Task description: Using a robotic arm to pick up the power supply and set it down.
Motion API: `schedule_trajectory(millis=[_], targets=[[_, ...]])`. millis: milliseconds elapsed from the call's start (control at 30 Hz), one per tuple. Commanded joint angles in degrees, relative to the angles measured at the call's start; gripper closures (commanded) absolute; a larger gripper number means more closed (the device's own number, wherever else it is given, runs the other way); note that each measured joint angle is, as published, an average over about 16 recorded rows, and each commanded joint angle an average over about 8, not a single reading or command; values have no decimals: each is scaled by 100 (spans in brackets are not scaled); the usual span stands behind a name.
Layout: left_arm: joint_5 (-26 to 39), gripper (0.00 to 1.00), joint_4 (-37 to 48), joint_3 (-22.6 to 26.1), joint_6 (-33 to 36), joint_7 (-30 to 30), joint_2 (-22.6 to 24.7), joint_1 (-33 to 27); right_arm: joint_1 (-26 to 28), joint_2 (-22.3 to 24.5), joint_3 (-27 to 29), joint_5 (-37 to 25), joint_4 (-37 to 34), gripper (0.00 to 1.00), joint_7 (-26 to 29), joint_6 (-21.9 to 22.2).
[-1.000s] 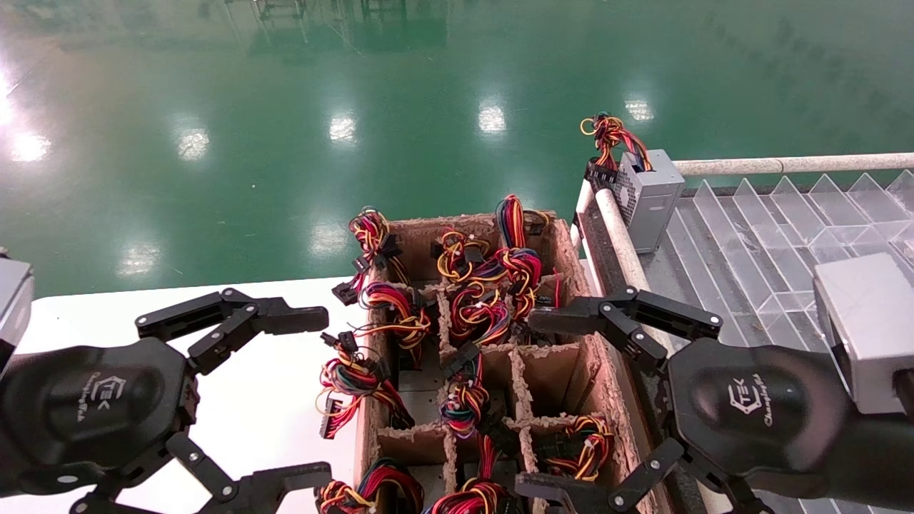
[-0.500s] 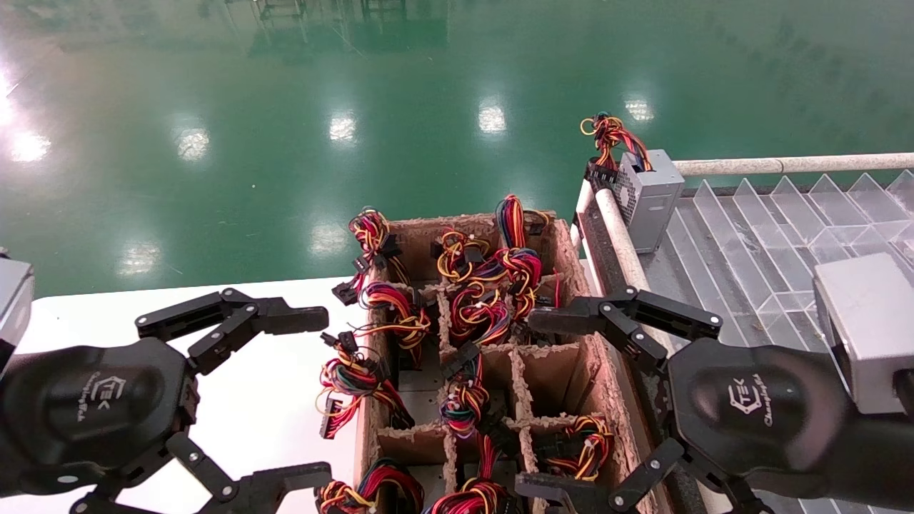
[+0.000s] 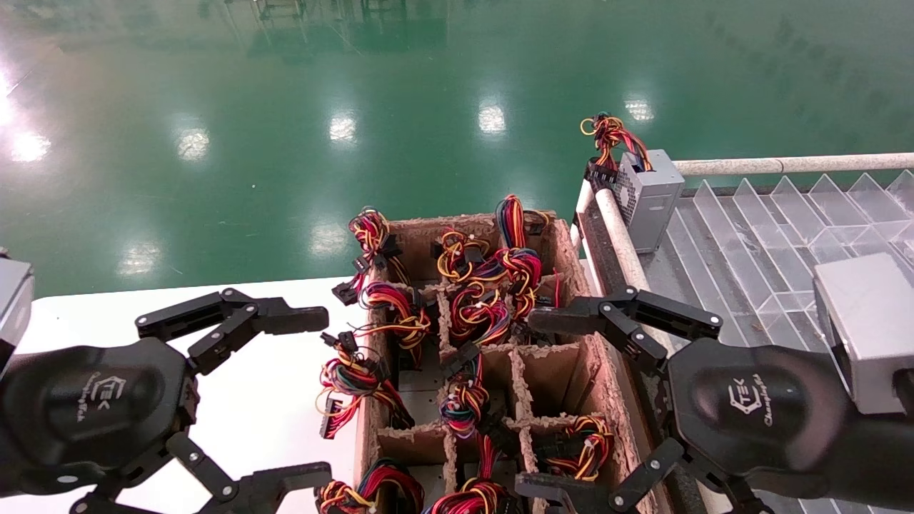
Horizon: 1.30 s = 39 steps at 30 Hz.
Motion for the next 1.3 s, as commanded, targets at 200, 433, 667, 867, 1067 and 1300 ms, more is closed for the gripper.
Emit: schedule_trajectory(millis=[200, 433, 667, 867, 1067, 1300], targets=[[0, 100, 0, 0, 0, 0, 0, 0, 77, 7, 8, -181, -86, 0, -83, 158], [0, 100, 1, 0, 1, 0, 0, -1, 316, -335, -157, -819, -751, 7, -214, 813], [0, 100, 1, 1, 1, 0, 0, -1, 611, -902, -462, -1368, -1661, 90, -328, 1211], [0, 100, 1, 1, 1, 1, 0, -1, 877, -1318, -650, -1694, -2382, 100, -441, 1451], [0, 100, 1, 1, 1, 1, 0, -1, 1073, -1530, -766, -1874, -2798, 100, -551, 1474], [-1, 100, 1, 1, 1, 1, 0, -1, 1148, -1721, -775, -1953, -3105, 100, -767, 1655]])
